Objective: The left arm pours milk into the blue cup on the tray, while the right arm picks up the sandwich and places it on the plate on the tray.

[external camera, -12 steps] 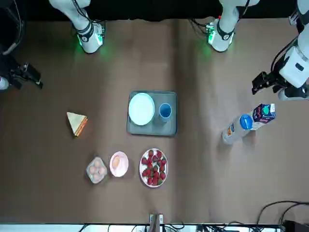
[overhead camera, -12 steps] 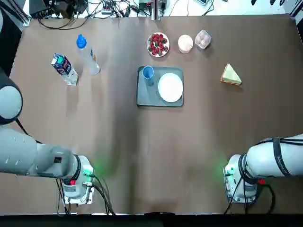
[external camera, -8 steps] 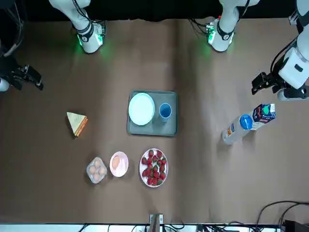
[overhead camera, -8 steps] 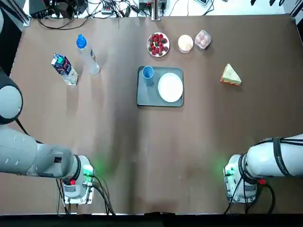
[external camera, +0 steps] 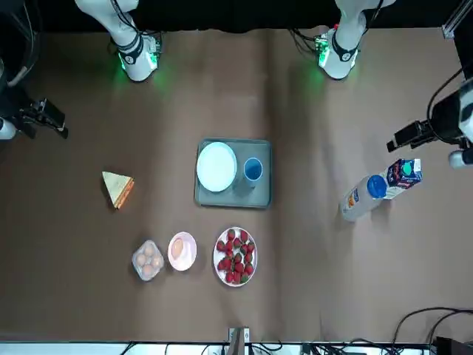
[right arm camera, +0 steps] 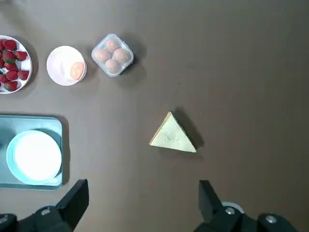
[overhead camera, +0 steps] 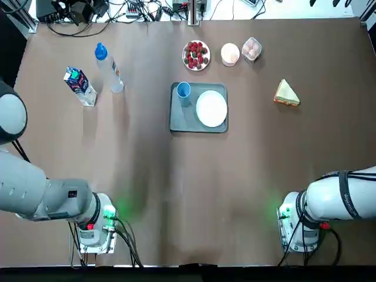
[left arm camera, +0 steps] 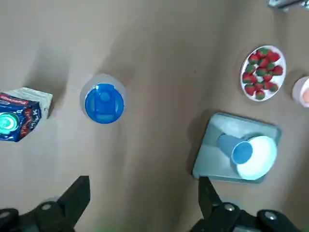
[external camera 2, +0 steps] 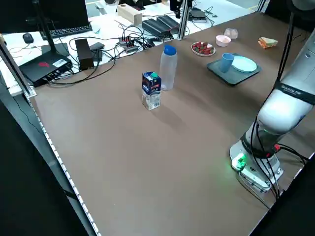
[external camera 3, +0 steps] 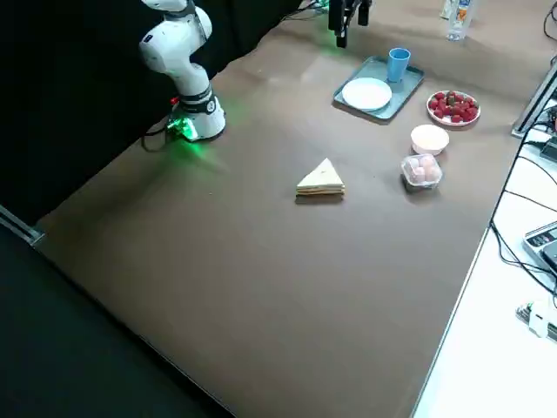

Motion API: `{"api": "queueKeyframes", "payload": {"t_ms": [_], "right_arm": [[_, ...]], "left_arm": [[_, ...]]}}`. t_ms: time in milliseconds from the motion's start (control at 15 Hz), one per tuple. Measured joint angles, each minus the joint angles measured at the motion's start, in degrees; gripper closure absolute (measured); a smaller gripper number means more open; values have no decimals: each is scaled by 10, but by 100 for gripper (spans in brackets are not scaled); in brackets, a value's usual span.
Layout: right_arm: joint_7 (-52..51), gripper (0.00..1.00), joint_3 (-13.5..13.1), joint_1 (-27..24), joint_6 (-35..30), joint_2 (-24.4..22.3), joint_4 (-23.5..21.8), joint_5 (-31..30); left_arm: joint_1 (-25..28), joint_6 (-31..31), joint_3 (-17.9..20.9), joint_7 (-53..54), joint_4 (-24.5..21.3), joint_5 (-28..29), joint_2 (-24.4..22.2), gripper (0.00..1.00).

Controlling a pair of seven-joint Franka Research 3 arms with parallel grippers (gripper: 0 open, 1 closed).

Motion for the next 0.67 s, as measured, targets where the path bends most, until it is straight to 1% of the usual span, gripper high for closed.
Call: {"api": "queueKeyframes", "payload": {"t_ms": [200,267,467,533,667], "right_arm": [[0,0,1,0,-1,0,-1,0],[-1,0,1,0,-2,0,-3,0],[-26,0,0,0,-2,1,-12,-1],[-54,0,0,0,-2,7,-23,-1],[-70,0,1,0,-3,23,-32,-1]], "left_arm": [[12,4,0,12,0,-13,6,1],[21,4,0,36,0,-13,7,1],[66,4,1,212,0,-13,7,1],[95,3,2,327,0,-13,9,1],[115,3,2,437,0,-13,12,1]]}}
